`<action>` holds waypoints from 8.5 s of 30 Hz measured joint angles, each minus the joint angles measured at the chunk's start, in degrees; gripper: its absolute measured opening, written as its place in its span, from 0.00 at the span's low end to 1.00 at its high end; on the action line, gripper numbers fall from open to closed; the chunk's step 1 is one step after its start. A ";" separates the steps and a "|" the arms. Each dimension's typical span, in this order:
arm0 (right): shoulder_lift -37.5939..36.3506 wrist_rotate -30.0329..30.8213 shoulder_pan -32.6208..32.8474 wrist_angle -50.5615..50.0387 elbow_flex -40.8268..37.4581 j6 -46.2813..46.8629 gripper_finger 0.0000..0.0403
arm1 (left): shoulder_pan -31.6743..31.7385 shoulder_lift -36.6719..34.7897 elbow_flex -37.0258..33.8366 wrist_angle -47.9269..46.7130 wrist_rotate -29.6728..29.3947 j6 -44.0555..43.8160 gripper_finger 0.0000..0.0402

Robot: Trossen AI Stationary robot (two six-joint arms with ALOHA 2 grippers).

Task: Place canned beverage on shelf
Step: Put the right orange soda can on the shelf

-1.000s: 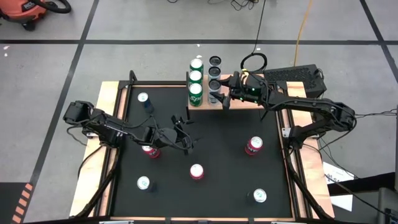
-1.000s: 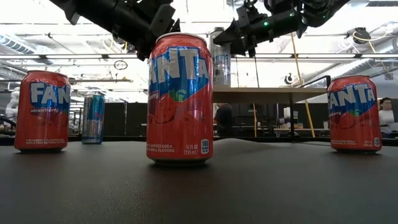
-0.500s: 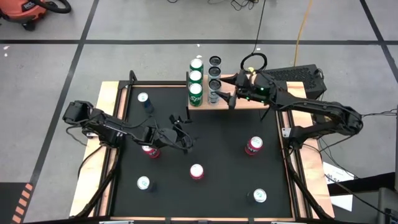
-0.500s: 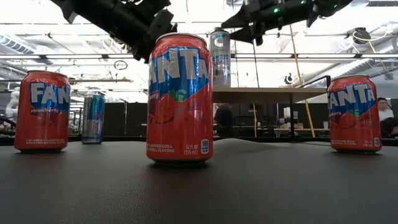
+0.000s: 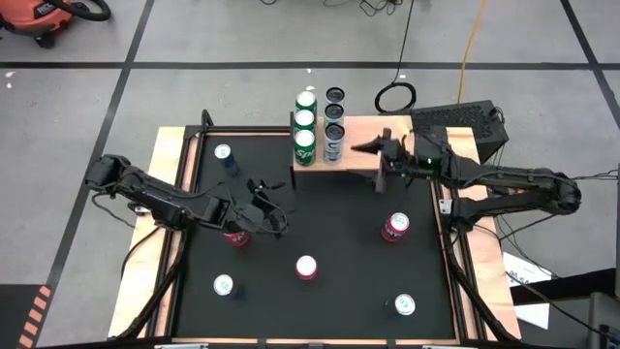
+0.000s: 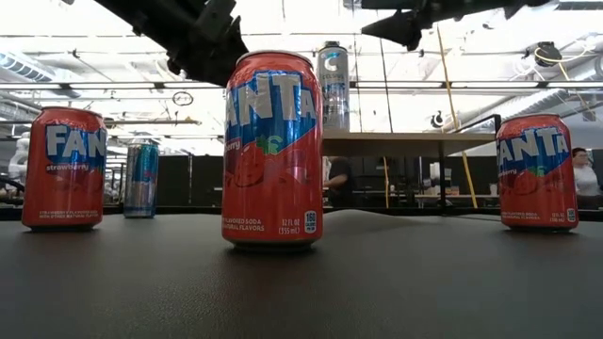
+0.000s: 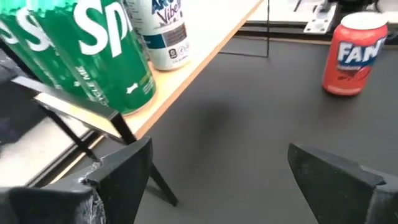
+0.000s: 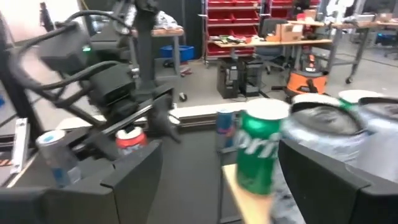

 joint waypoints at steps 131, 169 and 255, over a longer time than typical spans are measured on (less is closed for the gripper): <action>7.75 35.03 45.61 -87.48 14.43 77.54 0.95 | -3.60 14.67 -1.09 27.69 12.39 10.54 0.70; 3.93 36.09 44.20 -74.14 5.40 77.77 0.98 | -2.57 14.65 -1.09 25.69 12.36 8.95 0.70; 16.02 18.18 -8.51 -61.54 34.05 -1.49 0.73 | -3.14 17.07 -1.09 22.78 10.57 1.41 0.70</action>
